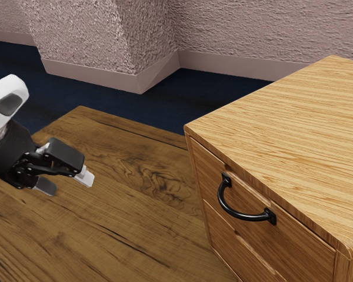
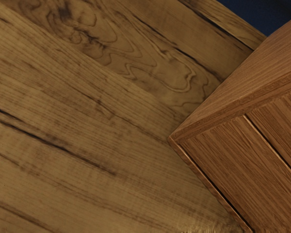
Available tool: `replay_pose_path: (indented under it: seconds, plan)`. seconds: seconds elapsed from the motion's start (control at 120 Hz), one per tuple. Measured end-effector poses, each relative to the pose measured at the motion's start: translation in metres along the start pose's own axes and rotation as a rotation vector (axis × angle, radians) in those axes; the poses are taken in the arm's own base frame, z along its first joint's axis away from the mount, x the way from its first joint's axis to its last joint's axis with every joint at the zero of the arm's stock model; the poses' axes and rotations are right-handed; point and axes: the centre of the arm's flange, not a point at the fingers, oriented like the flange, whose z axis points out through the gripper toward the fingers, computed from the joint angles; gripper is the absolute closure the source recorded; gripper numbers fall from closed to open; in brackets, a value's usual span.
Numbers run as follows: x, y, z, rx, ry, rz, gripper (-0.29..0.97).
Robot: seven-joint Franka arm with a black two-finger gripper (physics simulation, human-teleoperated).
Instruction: Pull the drawer handle with one arm to open the drawer
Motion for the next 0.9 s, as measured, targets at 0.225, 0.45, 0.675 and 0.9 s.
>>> replay_pose_path:
  seconds: [0.225, 0.45, 0.675, 0.9]
  plan:
    - [0.0, -0.008, 0.059, 0.12, 0.063, 0.609, 0.0]
    - [-0.027, 0.022, 0.054, 0.154, 0.257, 1.146, 0.0]
    - [-0.047, 0.063, 0.066, 0.205, 0.308, 1.62, 0.0]
    - [-0.064, 0.094, 0.064, 0.245, 0.367, 1.958, 0.0]
